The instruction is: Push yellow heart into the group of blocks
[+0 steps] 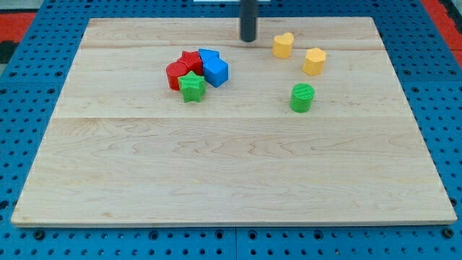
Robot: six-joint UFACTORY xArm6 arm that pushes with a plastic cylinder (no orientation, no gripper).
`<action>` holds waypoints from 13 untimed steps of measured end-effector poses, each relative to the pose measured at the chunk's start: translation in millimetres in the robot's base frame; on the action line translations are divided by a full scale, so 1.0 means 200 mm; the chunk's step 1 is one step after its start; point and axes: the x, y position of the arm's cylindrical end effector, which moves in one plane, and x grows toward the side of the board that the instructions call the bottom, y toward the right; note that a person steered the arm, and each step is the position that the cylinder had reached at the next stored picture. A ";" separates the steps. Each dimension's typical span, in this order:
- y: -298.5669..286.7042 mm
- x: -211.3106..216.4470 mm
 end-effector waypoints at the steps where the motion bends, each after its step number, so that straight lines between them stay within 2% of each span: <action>1: 0.39 -0.01; 2: 0.44 0.12; 6: 0.43 -0.04; 8: 0.43 -0.03; 13: -0.02 0.37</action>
